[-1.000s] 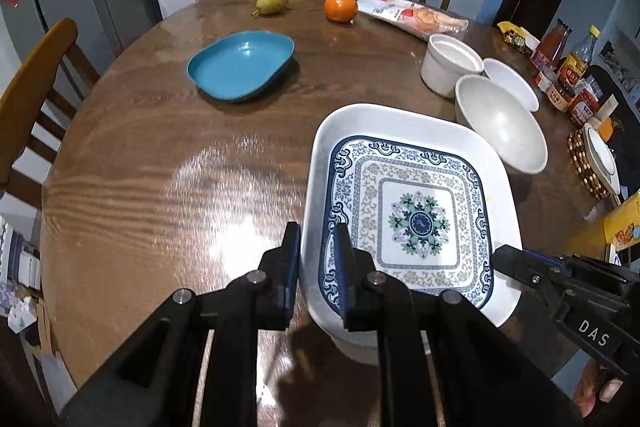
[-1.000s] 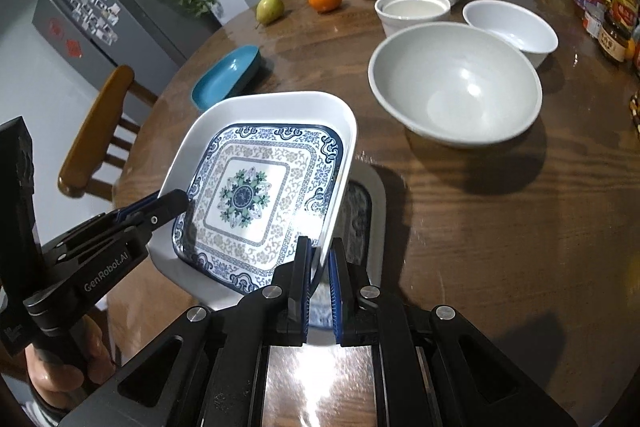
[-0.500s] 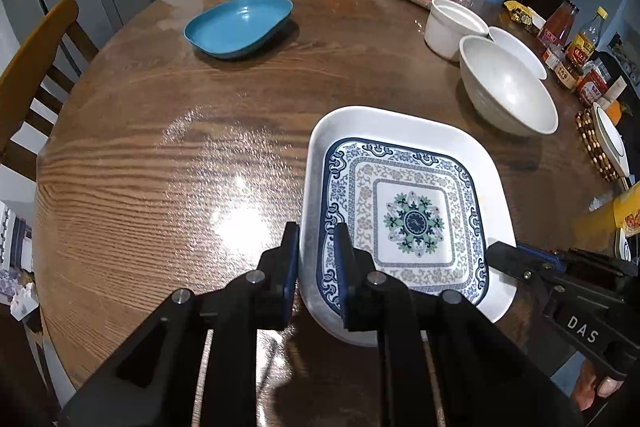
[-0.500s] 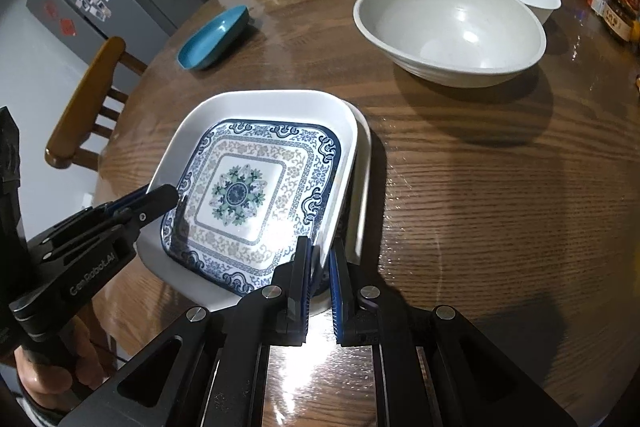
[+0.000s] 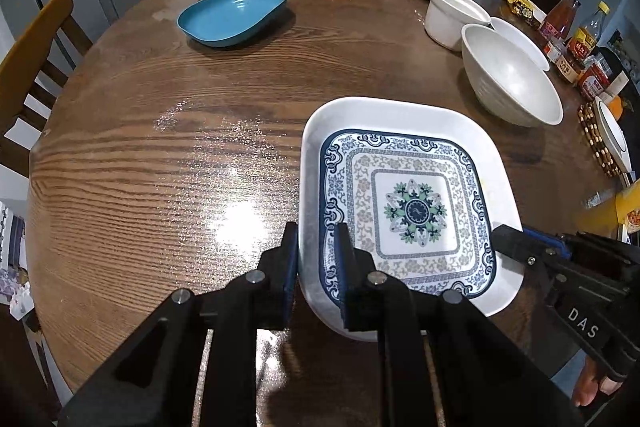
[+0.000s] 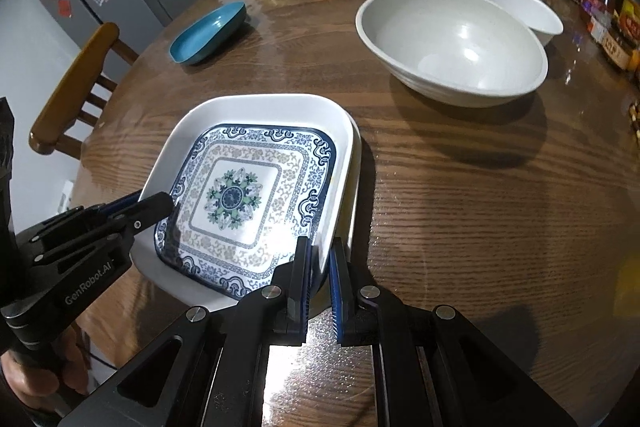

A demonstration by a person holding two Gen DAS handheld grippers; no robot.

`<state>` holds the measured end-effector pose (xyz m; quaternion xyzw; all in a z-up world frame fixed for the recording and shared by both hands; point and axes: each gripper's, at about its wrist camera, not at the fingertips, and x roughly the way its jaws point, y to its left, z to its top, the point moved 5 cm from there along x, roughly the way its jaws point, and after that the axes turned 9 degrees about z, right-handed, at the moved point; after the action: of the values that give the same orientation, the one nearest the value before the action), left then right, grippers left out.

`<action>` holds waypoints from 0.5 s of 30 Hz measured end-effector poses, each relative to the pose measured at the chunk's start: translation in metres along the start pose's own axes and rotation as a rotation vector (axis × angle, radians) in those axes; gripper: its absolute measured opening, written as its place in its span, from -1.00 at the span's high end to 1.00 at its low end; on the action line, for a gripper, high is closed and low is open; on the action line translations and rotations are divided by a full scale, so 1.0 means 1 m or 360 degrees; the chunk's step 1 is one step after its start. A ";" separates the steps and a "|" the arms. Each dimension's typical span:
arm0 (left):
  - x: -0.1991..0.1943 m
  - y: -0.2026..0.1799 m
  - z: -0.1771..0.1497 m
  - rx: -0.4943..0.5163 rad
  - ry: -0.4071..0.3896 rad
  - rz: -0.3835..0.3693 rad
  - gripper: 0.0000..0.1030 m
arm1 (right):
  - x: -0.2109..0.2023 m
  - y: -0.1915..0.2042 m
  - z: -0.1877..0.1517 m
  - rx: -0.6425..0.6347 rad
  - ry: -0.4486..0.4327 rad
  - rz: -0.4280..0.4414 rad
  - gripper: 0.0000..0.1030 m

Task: Organize plates and bowls
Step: 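Set the plate onto the larger plate and open the right gripper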

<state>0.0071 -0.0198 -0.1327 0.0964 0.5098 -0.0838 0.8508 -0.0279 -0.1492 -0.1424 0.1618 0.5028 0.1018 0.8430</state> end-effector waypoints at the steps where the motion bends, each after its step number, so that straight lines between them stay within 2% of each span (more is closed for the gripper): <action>1: 0.000 0.000 0.000 0.0003 0.0002 0.0002 0.73 | 0.000 0.001 0.001 -0.0003 0.0000 -0.0006 0.81; 11: 0.004 -0.001 0.001 0.0013 0.0023 0.0004 0.65 | -0.001 0.002 0.001 0.0000 -0.0017 -0.0018 0.81; 13: 0.001 0.000 0.003 0.0009 0.0008 0.0007 0.52 | -0.002 0.001 0.003 0.0009 -0.0013 -0.0015 0.81; 15: -0.002 0.001 0.005 0.0007 -0.0015 0.0015 0.09 | -0.003 -0.001 0.005 0.0018 -0.0020 -0.0021 0.80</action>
<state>0.0111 -0.0200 -0.1287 0.1004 0.5051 -0.0813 0.8533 -0.0255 -0.1517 -0.1379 0.1637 0.4991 0.0923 0.8459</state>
